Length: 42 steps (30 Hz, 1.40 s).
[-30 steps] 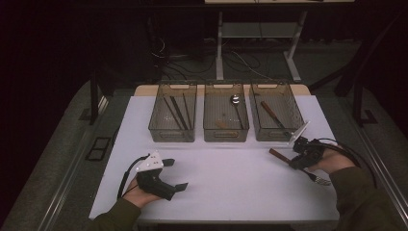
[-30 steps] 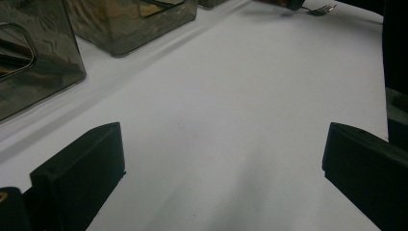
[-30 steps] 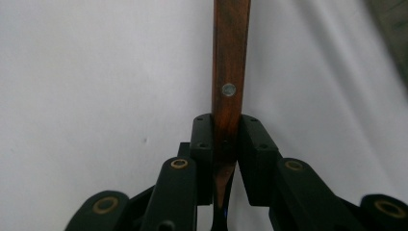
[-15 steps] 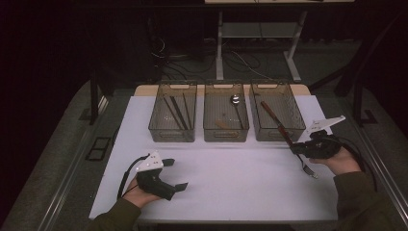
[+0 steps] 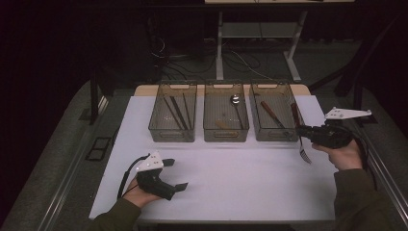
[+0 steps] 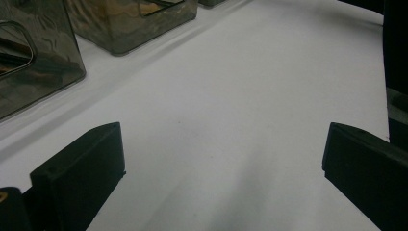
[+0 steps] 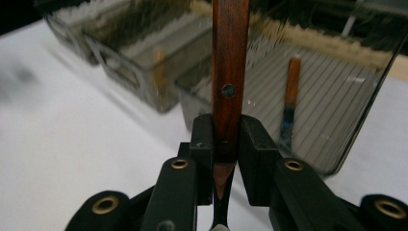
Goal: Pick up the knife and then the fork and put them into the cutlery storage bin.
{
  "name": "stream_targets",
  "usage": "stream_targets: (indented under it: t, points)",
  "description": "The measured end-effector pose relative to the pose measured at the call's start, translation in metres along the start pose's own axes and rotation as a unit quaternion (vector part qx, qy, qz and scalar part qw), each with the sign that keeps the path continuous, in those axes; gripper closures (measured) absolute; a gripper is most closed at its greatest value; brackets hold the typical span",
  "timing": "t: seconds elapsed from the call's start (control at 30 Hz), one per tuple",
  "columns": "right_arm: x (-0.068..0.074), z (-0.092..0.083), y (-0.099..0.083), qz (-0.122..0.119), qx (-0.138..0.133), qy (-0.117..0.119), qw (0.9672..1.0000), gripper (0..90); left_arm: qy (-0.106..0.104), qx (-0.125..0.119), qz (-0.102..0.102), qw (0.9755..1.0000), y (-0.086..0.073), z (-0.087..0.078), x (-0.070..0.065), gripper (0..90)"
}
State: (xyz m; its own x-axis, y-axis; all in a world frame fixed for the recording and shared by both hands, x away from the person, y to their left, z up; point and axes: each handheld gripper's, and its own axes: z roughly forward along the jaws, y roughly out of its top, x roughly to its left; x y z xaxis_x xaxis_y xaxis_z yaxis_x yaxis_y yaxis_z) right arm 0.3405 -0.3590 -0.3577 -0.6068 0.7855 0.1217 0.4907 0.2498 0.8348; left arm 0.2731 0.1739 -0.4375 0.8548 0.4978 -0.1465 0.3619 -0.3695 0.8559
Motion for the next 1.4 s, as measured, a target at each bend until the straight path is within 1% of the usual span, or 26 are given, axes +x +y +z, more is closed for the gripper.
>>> stream_targets:
  t: [0.03, 0.13, 0.17, 0.2, 0.27, 0.3, 0.37, 0.4, 0.47, 0.6, 0.63, 0.7, 0.73, 0.8, 0.9, 0.97, 1.03, 1.2, 1.27, 1.3, 1.33, 1.37, 1.4]
  points:
    - [0.0, -0.001, 0.003, 0.0, -0.005, -0.005, 1.0, 76.9, 0.0, 0.0, 0.0, 1.0, 0.0, 0.0, 0.001, 0.1]
    - [-0.003, -0.004, 0.015, 0.008, -0.037, -0.02, 0.9991, 76.8, 0.003, -0.004, 0.0, 1.0, -0.001, 0.001, 0.001, 0.1]
    - [-0.004, -0.005, 0.018, 0.011, -0.04, -0.022, 0.9989, 76.8, 0.003, -0.004, 0.002, 1.0, -0.001, 0.0, 0.001, 0.1]
    - [-0.006, -0.005, 0.024, 0.012, -0.048, -0.033, 0.9982, 76.8, 0.001, -0.004, 0.001, 1.0, -0.001, 0.0, 0.001, 0.1]
    - [-0.009, -0.005, 0.034, 0.017, -0.054, -0.047, 0.9973, 76.8, 0.001, -0.004, 0.004, 1.0, -0.001, 0.001, 0.0, 0.0]
    - [-0.011, -0.004, 0.04, 0.02, -0.055, -0.049, 0.997, 76.8, -0.001, -0.005, 0.004, 1.0, -0.001, 0.001, 0.0, 0.0]
    - [-0.013, -0.002, 0.049, 0.02, -0.056, -0.057, 0.9966, 76.8, -0.002, -0.003, 0.006, 1.0, -0.001, 0.002, 0.001, 0.0]
    - [-0.015, -0.001, 0.055, 0.02, -0.058, -0.066, 0.9959, 76.8, -0.003, -0.001, 0.007, 1.0, -0.002, 0.003, 0.001, 0.0]
    - [-0.018, 0.004, 0.064, 0.023, -0.066, -0.076, 0.9946, 76.8, -0.004, 0.0, 0.011, 0.9999, -0.002, 0.003, 0.001, 0.0]
    - [-0.024, 0.017, 0.079, 0.026, -0.075, -0.095, 0.9923, 76.8, -0.004, 0.0, 0.01, 0.9999, -0.001, 0.003, 0.0, 0.0]
    - [-0.026, 0.021, 0.082, 0.029, -0.077, -0.099, 0.9917, 76.8, -0.004, 0.0, 0.009, 1.0, -0.001, 0.003, 0.0, 0.0]
    - [-0.031, 0.03, 0.087, 0.037, -0.075, -0.098, 0.9916, 76.8, -0.005, 0.0, 0.009, 0.9999, -0.001, 0.003, 0.0, 0.0]
    - [-0.033, 0.034, 0.088, 0.04, -0.076, -0.104, 0.9909, 76.8, -0.006, 0.0, 0.009, 0.9999, -0.001, 0.003, -0.001, 0.0]
    - [-0.037, 0.044, 0.089, 0.05, -0.073, -0.101, 0.9909, 76.8, -0.007, 0.0, 0.011, 0.9999, -0.001, 0.003, -0.001, 0.0]
    - [-0.04, 0.06, 0.084, 0.055, -0.045, -0.111, 0.9913, 76.8, -0.008, 0.0, 0.011, 0.9999, -0.001, 0.002, 0.0, 0.0]
    - [-0.041, 0.071, 0.078, 0.052, -0.027, -0.12, 0.9911, 76.8, -0.008, 0.0, 0.012, 0.9999, -0.001, 0.002, -0.001, 0.0]
    - [-0.042, 0.078, 0.07, 0.055, -0.017, -0.124, 0.9906, 76.8, -0.008, -0.001, 0.012, 0.9999, -0.001, 0.002, -0.001, 0.0]
    - [-0.049, 0.087, 0.051, 0.069, 0.004, -0.132, 0.9888, 76.7, -0.009, -0.001, 0.012, 0.9999, -0.001, 0.002, -0.001, 0.0]
    - [-0.052, 0.089, 0.046, 0.074, 0.013, -0.128, 0.9889, 76.4, -0.009, 0.0, 0.011, 0.9999, -0.001, 0.003, -0.001, 0.0]
    - [-0.052, 0.091, 0.043, 0.071, 0.019, -0.128, 0.989, 75.9, -0.009, 0.0, 0.011, 0.9999, -0.001, 0.003, -0.001, 0.0]
    - [-0.052, 0.092, 0.041, 0.068, 0.025, -0.13, 0.9888, 74.6, -0.009, -0.001, 0.01, 0.9999, -0.001, 0.003, -0.001, 0.0]
    - [-0.053, 0.092, 0.04, 0.068, 0.026, -0.128, 0.9891, 67.8, -0.009, -0.001, 0.01, 0.9999, -0.001, 0.003, -0.001, 0.0]
    - [-0.053, 0.092, 0.039, 0.073, 0.023, -0.123, 0.9894, 61.4, -0.008, 0.0, 0.011, 0.9999, -0.001, 0.003, -0.001, 0.0]
